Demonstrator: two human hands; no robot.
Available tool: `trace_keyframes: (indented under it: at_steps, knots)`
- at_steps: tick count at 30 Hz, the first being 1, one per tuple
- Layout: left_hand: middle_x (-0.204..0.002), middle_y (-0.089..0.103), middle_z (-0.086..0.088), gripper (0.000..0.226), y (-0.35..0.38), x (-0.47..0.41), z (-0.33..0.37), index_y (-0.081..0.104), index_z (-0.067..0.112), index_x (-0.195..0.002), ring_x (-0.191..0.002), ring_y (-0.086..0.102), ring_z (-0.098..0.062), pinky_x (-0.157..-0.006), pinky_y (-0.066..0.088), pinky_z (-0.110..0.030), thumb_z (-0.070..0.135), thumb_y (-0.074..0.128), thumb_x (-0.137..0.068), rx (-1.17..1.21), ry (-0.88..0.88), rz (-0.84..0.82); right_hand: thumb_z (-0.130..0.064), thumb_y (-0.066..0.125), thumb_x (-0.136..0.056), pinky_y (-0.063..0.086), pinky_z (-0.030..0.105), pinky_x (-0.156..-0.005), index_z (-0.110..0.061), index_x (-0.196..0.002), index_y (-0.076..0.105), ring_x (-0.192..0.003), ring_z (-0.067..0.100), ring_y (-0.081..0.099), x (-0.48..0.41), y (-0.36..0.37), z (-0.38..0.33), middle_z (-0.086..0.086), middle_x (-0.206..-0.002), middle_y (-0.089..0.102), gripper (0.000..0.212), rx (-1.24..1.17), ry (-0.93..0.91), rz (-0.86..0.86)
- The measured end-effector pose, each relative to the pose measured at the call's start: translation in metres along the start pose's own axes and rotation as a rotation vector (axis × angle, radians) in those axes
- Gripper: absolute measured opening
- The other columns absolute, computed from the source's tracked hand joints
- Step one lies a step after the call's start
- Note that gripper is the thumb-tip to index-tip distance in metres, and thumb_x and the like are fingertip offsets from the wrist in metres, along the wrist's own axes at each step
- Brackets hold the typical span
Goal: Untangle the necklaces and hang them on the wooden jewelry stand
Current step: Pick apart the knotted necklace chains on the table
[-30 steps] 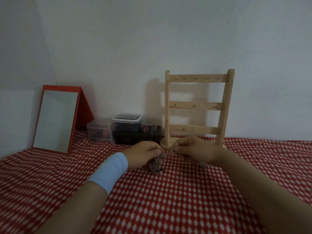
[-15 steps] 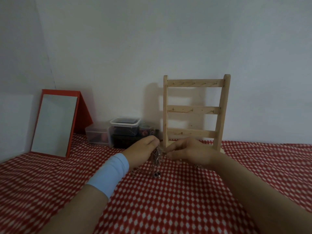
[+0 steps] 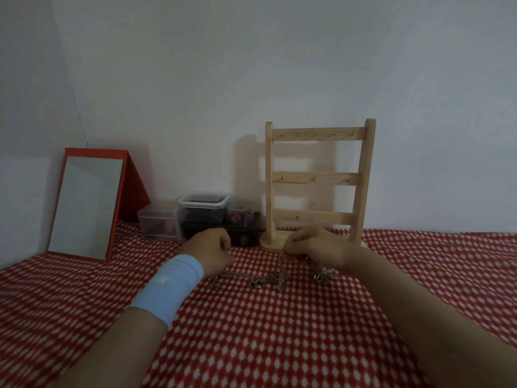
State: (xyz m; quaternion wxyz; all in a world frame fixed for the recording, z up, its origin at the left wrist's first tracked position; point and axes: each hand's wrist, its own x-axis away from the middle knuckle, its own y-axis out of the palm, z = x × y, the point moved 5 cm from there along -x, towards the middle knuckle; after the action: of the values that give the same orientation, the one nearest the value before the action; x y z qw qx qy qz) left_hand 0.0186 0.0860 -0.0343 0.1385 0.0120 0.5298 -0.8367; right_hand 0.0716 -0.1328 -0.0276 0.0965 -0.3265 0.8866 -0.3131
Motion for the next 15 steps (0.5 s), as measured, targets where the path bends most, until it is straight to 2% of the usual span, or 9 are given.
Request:
trace_keyframes:
  at_steps: [2,4,5,7,10,13,15]
  knots:
    - [-0.102,0.064,0.008,0.011,0.009,0.001,0.015,0.061,0.032,-0.095,-0.097,0.061,-0.011,-0.094,0.050,-0.032,0.028,0.067,-0.086,0.111,0.108,-0.033,-0.019,0.050,-0.105,0.041,0.013,-0.056,-0.019,-0.083,0.073,-0.050,-0.008,0.057,0.000,0.001,-0.002,-0.017,-0.060,0.067,0.032,-0.005,-0.009,0.011]
    - [-0.113,0.064,0.010,0.034,0.026,0.007,0.040,0.062,0.029,-0.117,-0.105,0.061,-0.007,-0.098,0.048,-0.029,0.039,0.069,-0.085,0.308,0.165,-0.234,-0.017,0.050,-0.105,0.040,0.012,-0.057,-0.018,-0.081,0.071,-0.050,-0.008,0.056,-0.001,-0.001,-0.003,-0.017,-0.058,0.065,0.032,-0.038,-0.033,0.027]
    - [-0.116,0.065,0.010,0.044,0.034,0.009,0.050,0.062,0.028,-0.121,-0.108,0.061,-0.006,-0.100,0.047,-0.029,0.045,0.071,-0.082,0.336,0.183,-0.321,-0.016,0.050,-0.105,0.040,0.010,-0.054,-0.017,-0.080,0.071,-0.049,-0.009,0.055,0.000,-0.003,-0.005,-0.017,-0.056,0.064,0.033,-0.059,-0.051,0.039]
    - [-0.112,0.068,0.010,0.040,0.043,0.007,0.060,0.068,0.027,-0.117,-0.105,0.063,-0.006,-0.100,0.049,-0.030,0.046,0.072,-0.082,0.251,0.230,-0.388,-0.015,0.051,-0.104,0.038,0.009,-0.051,-0.017,-0.081,0.072,-0.048,-0.007,0.053,0.000,-0.006,-0.006,-0.019,-0.053,0.061,0.031,-0.065,-0.081,0.071]
    - [-0.096,0.070,0.012,0.022,0.035,-0.001,0.062,0.075,0.021,-0.106,-0.092,0.063,-0.004,-0.090,0.049,-0.021,0.034,0.068,-0.090,0.154,0.256,-0.394,-0.024,0.061,-0.100,0.036,0.015,-0.058,-0.020,-0.078,0.074,-0.054,-0.003,0.050,-0.002,-0.015,0.000,-0.025,-0.051,0.058,0.026,-0.043,-0.058,0.176]
    - [-0.105,0.069,0.010,0.024,0.021,-0.009,0.066,0.073,0.021,-0.111,-0.099,0.062,-0.005,-0.093,0.045,-0.022,0.034,0.062,-0.095,0.179,0.239,-0.371,-0.031,0.067,-0.096,0.039,0.021,-0.068,-0.020,-0.072,0.074,-0.066,0.000,0.049,-0.006,-0.025,0.010,-0.017,-0.064,0.061,0.027,-0.023,-0.006,0.268]
    - [-0.111,0.068,0.013,0.026,0.018,-0.015,0.064,0.072,0.024,-0.116,-0.106,0.060,-0.005,-0.097,0.042,-0.023,0.036,0.059,-0.096,0.168,0.224,-0.393,-0.031,0.067,-0.096,0.038,0.020,-0.065,-0.018,-0.069,0.071,-0.065,0.002,0.049,-0.005,-0.028,0.012,-0.013,-0.065,0.056,0.031,0.007,0.017,0.285]
